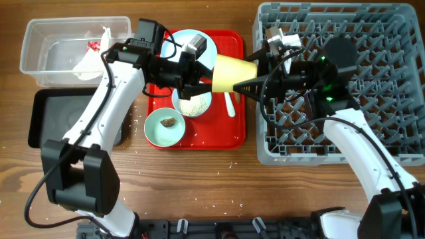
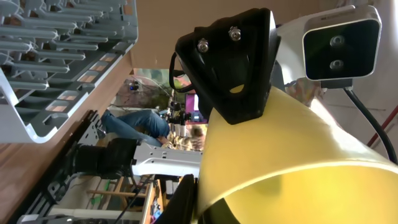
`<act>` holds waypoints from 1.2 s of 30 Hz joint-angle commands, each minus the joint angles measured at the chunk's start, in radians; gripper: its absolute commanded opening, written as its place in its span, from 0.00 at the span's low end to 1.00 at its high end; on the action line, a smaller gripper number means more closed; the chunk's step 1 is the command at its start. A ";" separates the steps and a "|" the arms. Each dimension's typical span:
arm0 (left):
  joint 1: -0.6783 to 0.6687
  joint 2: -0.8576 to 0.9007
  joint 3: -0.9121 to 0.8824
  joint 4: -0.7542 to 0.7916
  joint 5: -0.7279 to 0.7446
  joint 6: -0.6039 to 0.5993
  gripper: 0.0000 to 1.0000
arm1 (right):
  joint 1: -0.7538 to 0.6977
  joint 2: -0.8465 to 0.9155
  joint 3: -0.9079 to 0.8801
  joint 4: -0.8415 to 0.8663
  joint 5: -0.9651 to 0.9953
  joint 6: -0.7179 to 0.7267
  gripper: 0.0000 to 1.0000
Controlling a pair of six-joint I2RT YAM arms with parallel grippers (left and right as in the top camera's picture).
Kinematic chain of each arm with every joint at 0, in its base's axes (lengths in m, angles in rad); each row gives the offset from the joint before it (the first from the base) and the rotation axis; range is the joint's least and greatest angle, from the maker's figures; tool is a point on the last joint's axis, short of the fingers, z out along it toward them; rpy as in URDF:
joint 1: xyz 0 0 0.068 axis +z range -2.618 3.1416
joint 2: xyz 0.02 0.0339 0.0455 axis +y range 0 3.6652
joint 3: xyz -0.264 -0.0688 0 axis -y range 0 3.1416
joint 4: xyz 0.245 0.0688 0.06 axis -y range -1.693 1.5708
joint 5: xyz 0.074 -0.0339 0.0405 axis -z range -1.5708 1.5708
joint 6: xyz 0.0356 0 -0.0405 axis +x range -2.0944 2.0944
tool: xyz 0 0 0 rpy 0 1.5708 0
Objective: Sort waste into correct bins and load items into the dishwasher rack
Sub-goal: 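Pass yellow cup from left gripper to right gripper, then lower yellow cup upside down into the rack and open right gripper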
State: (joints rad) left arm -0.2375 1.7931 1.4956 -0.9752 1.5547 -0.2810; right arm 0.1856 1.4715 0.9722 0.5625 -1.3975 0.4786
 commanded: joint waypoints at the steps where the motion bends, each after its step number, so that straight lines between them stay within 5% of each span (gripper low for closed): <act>1: -0.003 -0.017 0.012 0.003 0.019 0.017 0.04 | 0.024 0.011 0.014 0.006 -0.040 -0.005 0.63; 7: -0.003 -0.017 0.012 0.003 0.019 0.016 0.27 | -0.077 0.011 0.014 0.024 -0.051 0.075 0.51; 11: -0.002 -0.017 0.012 0.003 -0.027 0.016 0.30 | -0.219 0.011 0.014 0.008 -0.058 0.153 0.43; 16: 0.000 -0.016 0.012 0.068 -0.494 -0.108 0.31 | -0.274 0.010 0.014 -0.095 0.057 0.229 0.42; 18: 0.000 -0.016 0.012 0.089 -0.814 -0.198 0.30 | -0.271 0.010 0.014 -0.192 0.131 0.204 0.40; 22: 0.000 -0.016 0.012 0.124 -1.169 -0.278 0.31 | -0.208 -0.023 0.016 -0.463 0.400 0.056 0.41; 27: 0.000 -0.016 0.012 0.130 -1.353 -0.278 0.38 | -0.129 -0.139 0.155 -1.033 0.796 -0.180 0.41; 29: 0.000 -0.016 0.012 0.131 -1.454 -0.277 0.39 | -0.100 -0.159 0.303 -1.326 0.964 -0.217 0.41; 36: 0.000 -0.016 0.012 0.075 -1.584 -0.273 0.47 | -0.082 -0.137 0.396 -1.863 1.133 -0.170 0.40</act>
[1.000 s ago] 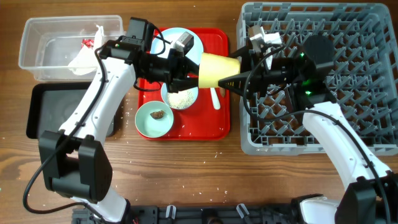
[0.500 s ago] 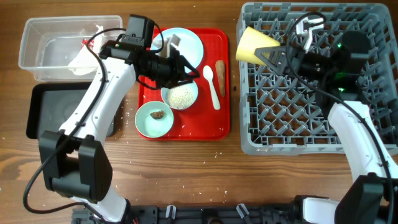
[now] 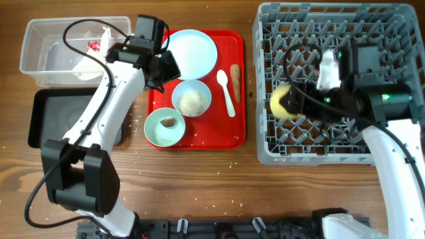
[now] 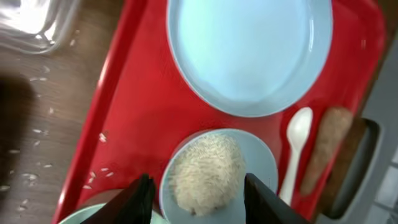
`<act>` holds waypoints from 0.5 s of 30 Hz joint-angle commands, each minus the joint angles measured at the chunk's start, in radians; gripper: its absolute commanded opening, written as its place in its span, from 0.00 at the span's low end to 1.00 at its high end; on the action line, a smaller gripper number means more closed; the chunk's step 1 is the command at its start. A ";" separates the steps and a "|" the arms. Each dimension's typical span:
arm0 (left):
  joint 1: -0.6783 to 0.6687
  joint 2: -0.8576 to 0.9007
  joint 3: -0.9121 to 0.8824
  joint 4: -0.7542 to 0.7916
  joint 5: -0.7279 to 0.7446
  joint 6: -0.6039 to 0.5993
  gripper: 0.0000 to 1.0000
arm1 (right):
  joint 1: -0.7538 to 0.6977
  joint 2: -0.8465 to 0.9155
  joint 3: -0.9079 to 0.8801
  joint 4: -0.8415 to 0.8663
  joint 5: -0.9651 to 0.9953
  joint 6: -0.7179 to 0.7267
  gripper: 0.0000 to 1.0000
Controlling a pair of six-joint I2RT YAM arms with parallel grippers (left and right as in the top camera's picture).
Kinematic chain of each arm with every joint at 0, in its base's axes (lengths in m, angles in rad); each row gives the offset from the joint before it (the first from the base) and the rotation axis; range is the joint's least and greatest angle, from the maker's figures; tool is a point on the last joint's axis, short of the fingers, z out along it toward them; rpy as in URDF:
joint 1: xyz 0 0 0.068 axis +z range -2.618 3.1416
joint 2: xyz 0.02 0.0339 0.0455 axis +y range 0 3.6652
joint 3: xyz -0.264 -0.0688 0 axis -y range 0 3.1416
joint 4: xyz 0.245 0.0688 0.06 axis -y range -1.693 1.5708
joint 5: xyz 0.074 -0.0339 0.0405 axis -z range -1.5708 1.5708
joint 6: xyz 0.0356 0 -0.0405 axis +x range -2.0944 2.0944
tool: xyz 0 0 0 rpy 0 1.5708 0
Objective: Sort waste into correct bins and load items into the dishwasher rack
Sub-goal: 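Lower yellow cup upside down into the rack and open right gripper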
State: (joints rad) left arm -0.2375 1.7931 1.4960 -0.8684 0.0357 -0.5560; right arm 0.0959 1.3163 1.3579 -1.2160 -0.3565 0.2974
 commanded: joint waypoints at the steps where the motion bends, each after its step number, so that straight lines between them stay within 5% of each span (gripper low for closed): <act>1: 0.000 -0.016 0.011 -0.046 -0.078 0.002 0.47 | 0.008 0.031 0.009 -0.139 0.129 0.018 0.39; 15: 0.000 -0.016 0.011 -0.082 -0.086 0.002 0.52 | 0.086 0.312 -0.044 -0.158 0.229 0.017 0.40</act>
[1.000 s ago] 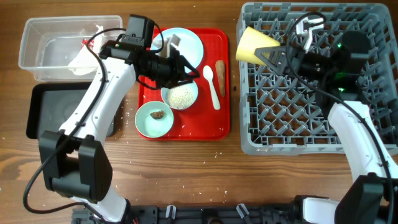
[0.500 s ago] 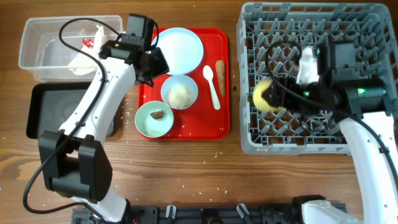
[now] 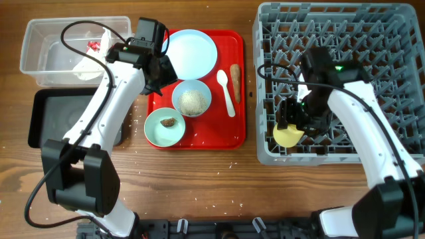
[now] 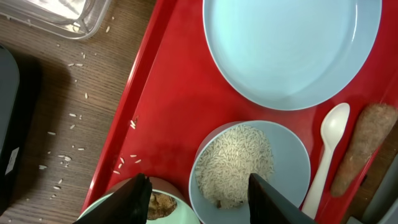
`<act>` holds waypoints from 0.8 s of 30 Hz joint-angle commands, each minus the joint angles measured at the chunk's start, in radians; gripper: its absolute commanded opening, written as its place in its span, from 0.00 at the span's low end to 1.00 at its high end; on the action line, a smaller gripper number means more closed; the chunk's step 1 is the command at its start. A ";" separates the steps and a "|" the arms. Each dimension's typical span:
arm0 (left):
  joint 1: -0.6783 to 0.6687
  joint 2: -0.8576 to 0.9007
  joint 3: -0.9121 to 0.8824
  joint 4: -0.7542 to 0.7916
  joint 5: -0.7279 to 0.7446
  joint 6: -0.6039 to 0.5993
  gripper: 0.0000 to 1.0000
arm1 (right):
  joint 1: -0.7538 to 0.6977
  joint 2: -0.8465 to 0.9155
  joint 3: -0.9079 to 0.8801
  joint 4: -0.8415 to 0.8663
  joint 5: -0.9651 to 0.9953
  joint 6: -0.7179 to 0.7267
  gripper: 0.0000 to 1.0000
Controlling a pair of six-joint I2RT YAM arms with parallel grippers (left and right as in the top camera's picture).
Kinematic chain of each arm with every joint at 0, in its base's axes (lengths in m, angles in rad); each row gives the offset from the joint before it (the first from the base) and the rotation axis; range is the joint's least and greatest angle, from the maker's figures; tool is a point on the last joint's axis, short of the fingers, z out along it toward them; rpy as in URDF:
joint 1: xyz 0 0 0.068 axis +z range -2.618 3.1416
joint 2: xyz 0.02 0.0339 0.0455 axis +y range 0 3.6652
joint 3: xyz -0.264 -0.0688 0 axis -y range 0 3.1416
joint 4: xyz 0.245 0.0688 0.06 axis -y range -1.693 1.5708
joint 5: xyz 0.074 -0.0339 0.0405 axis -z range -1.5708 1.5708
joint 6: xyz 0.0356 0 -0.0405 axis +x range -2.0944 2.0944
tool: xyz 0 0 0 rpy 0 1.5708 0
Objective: Sort waste into correct bins and load items into the dishwasher rack
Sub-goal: 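Lower yellow cup upside down into the rack and open right gripper, then grasp light green bowl with left gripper and tip scraps onto black tray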
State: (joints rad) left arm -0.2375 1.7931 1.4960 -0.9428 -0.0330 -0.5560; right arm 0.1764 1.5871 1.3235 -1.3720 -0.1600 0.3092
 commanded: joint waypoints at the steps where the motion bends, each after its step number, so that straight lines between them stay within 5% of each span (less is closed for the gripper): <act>1: 0.000 -0.016 0.011 -0.009 -0.017 0.002 0.52 | 0.007 0.058 -0.010 -0.004 0.033 0.005 0.40; 3: 0.000 -0.016 0.011 -0.009 -0.017 0.002 0.56 | 0.006 0.066 -0.010 -0.004 0.033 0.005 0.41; 6: 0.000 -0.016 0.011 -0.009 -0.017 0.001 0.59 | 0.007 0.070 -0.010 0.003 0.033 0.005 0.78; 8: 0.000 -0.016 0.011 -0.009 -0.017 0.002 0.60 | 0.006 0.070 -0.009 0.014 0.032 0.005 0.86; 10: 0.000 -0.016 0.011 -0.009 -0.017 0.001 0.71 | 0.006 0.070 0.001 0.029 0.021 0.006 0.96; 13: -0.001 -0.016 0.011 -0.011 -0.013 0.002 0.79 | 0.006 0.064 0.095 0.024 0.032 -0.013 0.99; 19: -0.113 -0.012 0.007 -0.111 0.034 0.003 0.77 | 0.006 0.064 0.393 0.028 0.036 -0.131 1.00; 20: -0.137 -0.012 0.004 -0.148 0.020 0.033 0.75 | 0.005 0.064 0.393 0.037 0.036 -0.134 1.00; 22: -0.185 -0.012 -0.038 -0.208 0.017 0.104 0.49 | 0.005 0.064 0.391 0.056 0.036 -0.161 1.00; 24: -0.220 -0.012 -0.144 -0.180 0.016 0.104 0.43 | 0.006 0.065 0.391 0.074 0.036 -0.205 1.00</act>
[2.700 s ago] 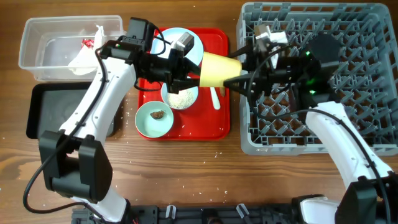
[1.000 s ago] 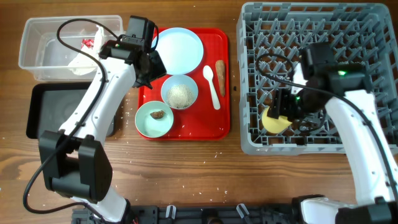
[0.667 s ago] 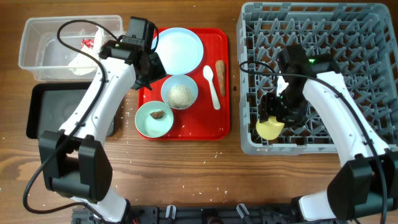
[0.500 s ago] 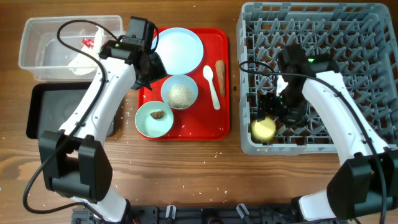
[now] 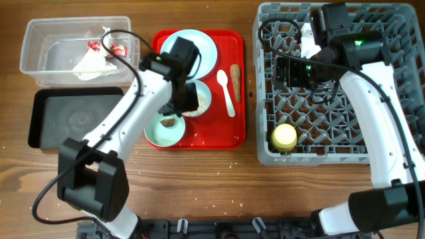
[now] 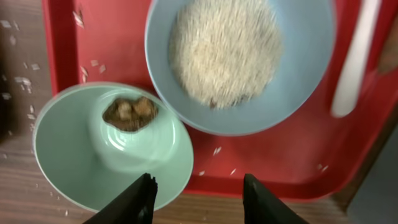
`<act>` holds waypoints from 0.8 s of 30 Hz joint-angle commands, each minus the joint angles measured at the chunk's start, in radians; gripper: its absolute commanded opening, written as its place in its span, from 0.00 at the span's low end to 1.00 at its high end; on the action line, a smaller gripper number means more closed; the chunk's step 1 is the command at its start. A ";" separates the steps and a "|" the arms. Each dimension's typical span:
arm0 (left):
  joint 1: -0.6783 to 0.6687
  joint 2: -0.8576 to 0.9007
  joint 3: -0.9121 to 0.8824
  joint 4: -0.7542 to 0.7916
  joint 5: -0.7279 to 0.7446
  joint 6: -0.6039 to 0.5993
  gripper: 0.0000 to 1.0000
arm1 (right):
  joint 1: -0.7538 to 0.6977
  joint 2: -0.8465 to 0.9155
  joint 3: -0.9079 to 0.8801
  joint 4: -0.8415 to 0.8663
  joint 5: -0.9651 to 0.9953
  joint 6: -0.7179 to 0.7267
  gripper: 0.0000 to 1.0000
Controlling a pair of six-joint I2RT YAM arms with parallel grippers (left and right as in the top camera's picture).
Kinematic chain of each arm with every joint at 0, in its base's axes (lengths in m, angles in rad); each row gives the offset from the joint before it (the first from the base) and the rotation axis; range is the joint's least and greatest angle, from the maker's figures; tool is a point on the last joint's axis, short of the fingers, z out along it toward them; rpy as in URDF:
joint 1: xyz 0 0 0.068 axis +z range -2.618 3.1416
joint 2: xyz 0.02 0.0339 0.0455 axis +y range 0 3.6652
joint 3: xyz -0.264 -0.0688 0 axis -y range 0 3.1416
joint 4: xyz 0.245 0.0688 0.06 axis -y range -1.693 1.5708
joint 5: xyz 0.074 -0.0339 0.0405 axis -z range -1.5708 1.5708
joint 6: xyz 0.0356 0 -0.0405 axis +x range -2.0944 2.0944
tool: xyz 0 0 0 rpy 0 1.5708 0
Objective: Sort waste into correct bins and load items into the dishwasher rack
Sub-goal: 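Grasp light green bowl with left gripper and tip scraps onto black tray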
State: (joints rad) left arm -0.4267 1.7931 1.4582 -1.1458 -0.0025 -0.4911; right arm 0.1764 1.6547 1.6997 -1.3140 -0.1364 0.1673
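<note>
A yellow cup [image 5: 284, 137] stands in the front left corner of the grey dishwasher rack [image 5: 398, 79]. My right gripper [image 5: 284, 69] hovers over the rack's back left part, away from the cup; its jaws are too dark to read. My left gripper [image 6: 198, 186] is open and empty above the red tray [image 5: 199, 138]. It hangs over the edge where the blue rice bowl [image 6: 224, 56] meets the green bowl [image 6: 112, 149], which holds a brown scrap [image 6: 129, 112]. Also on the tray are a blue plate [image 5: 202, 41], a white spoon [image 5: 227, 93] and a brown food piece [image 5: 236, 73].
A clear plastic bin [image 5: 40, 60] with paper and wrapper waste stands at the back left. A black tray bin [image 5: 66, 123] lies in front of it. Rice grains are scattered on the wooden table beside the tray.
My left gripper has moved from the tray's back left toward the front, over the rice bowl and green bowl. My right gripper has let go of the cup and now sits over the rack's back.
The yellow cup was first held between both grippers above the tray's right edge. Then my right gripper had it over the rack while my left was open over the tray. It was then low at the rack's front left, where it now stands alone.
</note>
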 commanded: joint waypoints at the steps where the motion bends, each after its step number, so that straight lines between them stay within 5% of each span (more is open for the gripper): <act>1: -0.039 -0.012 -0.150 0.047 -0.014 0.039 0.42 | 0.006 -0.003 0.015 0.020 0.013 -0.063 1.00; 9: -0.044 -0.012 -0.311 0.225 -0.014 0.039 0.04 | 0.006 -0.003 0.015 0.031 0.013 -0.063 1.00; 19: 0.084 -0.094 -0.128 0.076 -0.005 0.039 0.04 | 0.006 -0.003 0.015 0.034 0.013 -0.063 1.00; 24: 0.289 -0.203 -0.055 0.061 0.199 0.148 0.04 | 0.006 -0.003 0.015 0.046 0.013 -0.084 1.00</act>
State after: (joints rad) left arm -0.2340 1.6577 1.3701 -1.0813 0.0845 -0.4000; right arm 0.1764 1.6547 1.6997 -1.2758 -0.1333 0.1215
